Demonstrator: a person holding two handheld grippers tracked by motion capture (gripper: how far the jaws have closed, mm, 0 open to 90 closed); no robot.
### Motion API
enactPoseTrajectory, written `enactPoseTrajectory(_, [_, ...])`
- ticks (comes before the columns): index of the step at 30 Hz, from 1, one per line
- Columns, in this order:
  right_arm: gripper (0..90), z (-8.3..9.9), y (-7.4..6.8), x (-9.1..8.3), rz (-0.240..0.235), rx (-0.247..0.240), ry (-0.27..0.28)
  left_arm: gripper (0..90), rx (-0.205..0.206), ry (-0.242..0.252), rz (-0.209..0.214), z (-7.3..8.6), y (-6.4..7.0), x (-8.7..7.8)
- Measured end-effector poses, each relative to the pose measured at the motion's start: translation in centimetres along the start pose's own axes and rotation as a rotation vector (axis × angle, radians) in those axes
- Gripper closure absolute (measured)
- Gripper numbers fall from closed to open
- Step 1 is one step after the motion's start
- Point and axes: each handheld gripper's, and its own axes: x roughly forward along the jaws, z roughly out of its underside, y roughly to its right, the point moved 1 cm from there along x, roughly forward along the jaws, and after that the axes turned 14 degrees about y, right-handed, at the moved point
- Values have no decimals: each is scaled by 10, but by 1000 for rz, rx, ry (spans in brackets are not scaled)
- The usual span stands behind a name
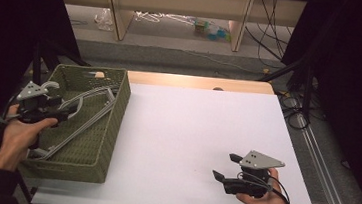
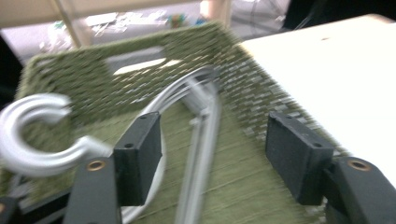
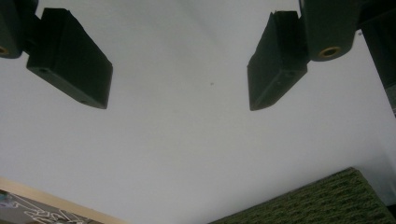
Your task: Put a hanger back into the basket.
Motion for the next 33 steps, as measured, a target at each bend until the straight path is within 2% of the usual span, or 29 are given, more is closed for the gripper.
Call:
enactPoseTrajectory(4, [229, 1, 0, 1, 2, 1, 7, 318, 5, 40, 46, -6, 25, -10])
enactPoseTrajectory(7, [227, 2, 0, 3, -4, 5, 8, 296, -13, 77, 80, -8, 42, -17])
enactPoseTrajectory(9, [226, 3, -1, 4, -3, 5, 14, 287, -17, 69, 104, -7, 54, -22])
enactPoseTrajectory(10, [224, 3, -1, 4, -4, 8, 14, 280, -3, 68, 124, -7, 62, -25])
enactPoseTrajectory(13, [224, 4, -1, 5, -13, 10, 21, 280, 18, 72, 136, -5, 76, -30])
enactPoseTrajectory(14, [224, 4, -1, 6, -10, 14, 21, 278, 15, 74, 141, -5, 81, -32])
enactPoseTrajectory(16, [223, 5, -2, 6, -13, 16, 17, 278, -21, 91, 169, -4, 91, -34])
enactPoseTrajectory(19, [223, 5, -2, 7, -12, 19, 20, 278, -45, 90, 219, 0, 106, -33])
enactPoseTrajectory(22, [222, 5, -2, 6, -15, 16, 23, 272, -24, 95, 256, 7, 121, -28])
enactPoseTrajectory(27, [221, 7, -1, 8, -23, 20, 29, 252, -40, 107, 305, 23, 140, -18])
enactPoseTrajectory(30, [218, 9, -1, 9, -23, 25, 37, 241, -32, 103, 335, 32, 150, -13])
enactPoseTrajectory(32, [218, 9, -3, 9, -36, 39, 38, 234, -27, 119, 355, 36, 156, -12])
enactPoseTrajectory(33, [217, 8, -3, 8, -43, 42, 28, 232, -29, 126, 352, 38, 159, -12])
